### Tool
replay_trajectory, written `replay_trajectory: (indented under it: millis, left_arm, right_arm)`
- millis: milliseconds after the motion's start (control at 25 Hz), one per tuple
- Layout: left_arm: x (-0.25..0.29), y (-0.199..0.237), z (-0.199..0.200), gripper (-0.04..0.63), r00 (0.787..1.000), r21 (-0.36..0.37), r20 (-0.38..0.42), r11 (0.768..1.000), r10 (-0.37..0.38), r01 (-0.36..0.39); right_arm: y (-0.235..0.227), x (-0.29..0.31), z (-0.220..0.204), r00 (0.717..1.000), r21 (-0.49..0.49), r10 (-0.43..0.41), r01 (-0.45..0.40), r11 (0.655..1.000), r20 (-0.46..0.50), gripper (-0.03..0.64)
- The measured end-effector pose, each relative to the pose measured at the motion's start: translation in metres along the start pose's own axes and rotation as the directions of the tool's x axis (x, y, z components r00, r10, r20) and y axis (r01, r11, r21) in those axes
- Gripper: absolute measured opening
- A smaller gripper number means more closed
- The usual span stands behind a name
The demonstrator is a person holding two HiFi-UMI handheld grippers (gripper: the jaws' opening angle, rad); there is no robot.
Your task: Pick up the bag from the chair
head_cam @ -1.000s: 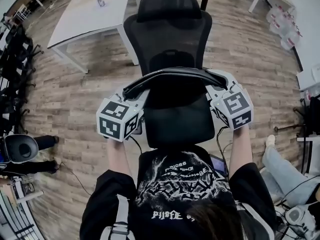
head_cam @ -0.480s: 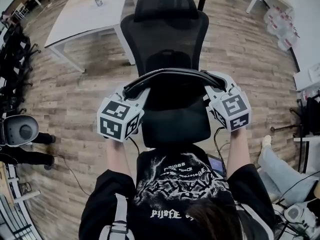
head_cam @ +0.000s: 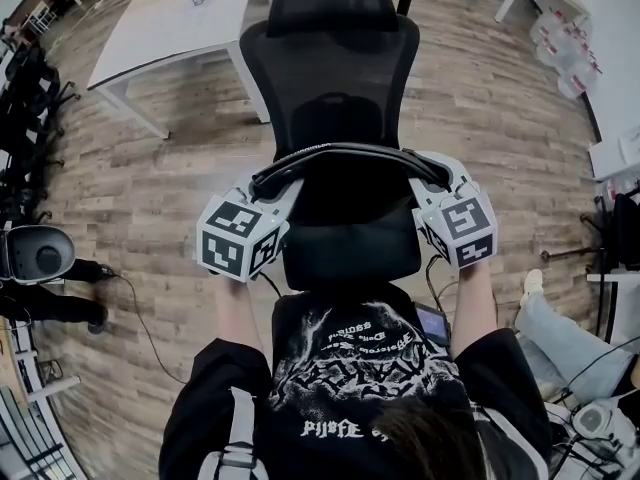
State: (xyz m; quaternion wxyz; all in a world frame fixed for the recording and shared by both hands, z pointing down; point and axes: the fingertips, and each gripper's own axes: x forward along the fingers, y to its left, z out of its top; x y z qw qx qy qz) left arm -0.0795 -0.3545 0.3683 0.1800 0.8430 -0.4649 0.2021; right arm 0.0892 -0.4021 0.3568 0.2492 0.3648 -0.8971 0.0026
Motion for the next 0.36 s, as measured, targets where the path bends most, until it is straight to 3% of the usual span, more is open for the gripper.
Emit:
replay_trajectory:
  millis: [360]
  left_arm:
    - [-0.002,0.006,-0.026,0.058,1.0,-0.017,-0.019,1.0,-0.012,0.012]
  right_arm:
    - [0.021,0.007,-0.018,0.999,0.009,0.033,-0.032,0.999,-0.021,0.054]
